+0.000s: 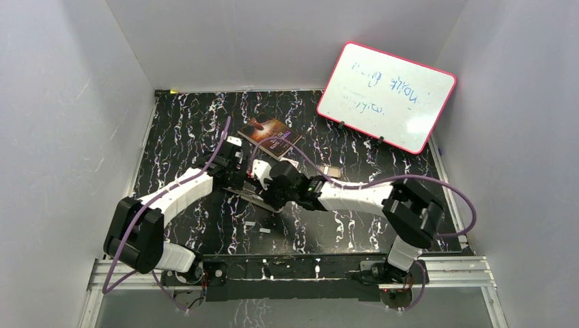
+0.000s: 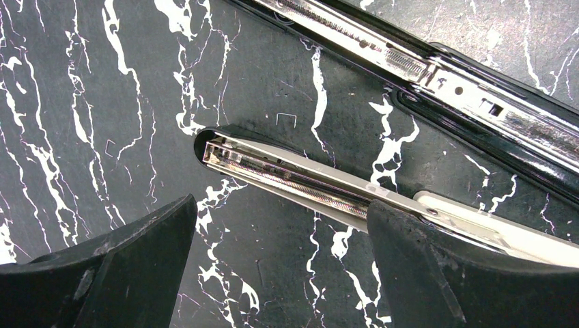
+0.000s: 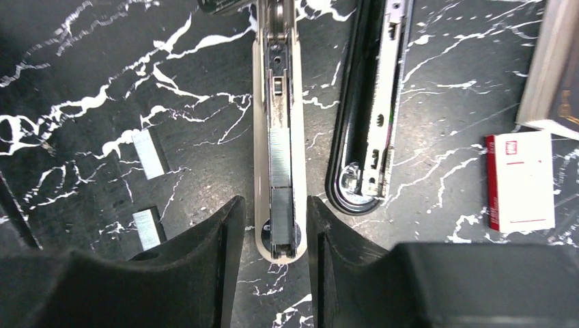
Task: Load the staples into the stapler
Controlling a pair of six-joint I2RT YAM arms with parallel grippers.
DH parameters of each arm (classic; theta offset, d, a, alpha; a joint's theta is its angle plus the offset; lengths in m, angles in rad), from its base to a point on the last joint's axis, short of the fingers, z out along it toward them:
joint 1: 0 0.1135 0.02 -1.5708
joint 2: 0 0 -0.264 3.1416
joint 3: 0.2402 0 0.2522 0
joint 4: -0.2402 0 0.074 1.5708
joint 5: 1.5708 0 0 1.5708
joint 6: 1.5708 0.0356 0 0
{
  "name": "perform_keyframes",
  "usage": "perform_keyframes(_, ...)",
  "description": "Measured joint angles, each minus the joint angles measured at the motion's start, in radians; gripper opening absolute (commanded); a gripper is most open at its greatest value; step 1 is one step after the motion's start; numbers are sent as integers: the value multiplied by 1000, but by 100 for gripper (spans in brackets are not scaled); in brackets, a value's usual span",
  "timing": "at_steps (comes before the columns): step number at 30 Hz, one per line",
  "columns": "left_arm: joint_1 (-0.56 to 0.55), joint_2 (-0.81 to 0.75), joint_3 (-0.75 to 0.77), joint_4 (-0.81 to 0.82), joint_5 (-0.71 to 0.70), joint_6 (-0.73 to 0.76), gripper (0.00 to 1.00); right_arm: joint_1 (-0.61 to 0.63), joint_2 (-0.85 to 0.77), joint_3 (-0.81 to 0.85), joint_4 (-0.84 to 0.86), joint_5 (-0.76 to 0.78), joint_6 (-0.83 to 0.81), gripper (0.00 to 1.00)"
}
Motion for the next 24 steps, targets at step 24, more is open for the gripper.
perform_keyframes(24,-4,-8,0,0,-3,0,94,-57,80,-66,259,-23,128,43)
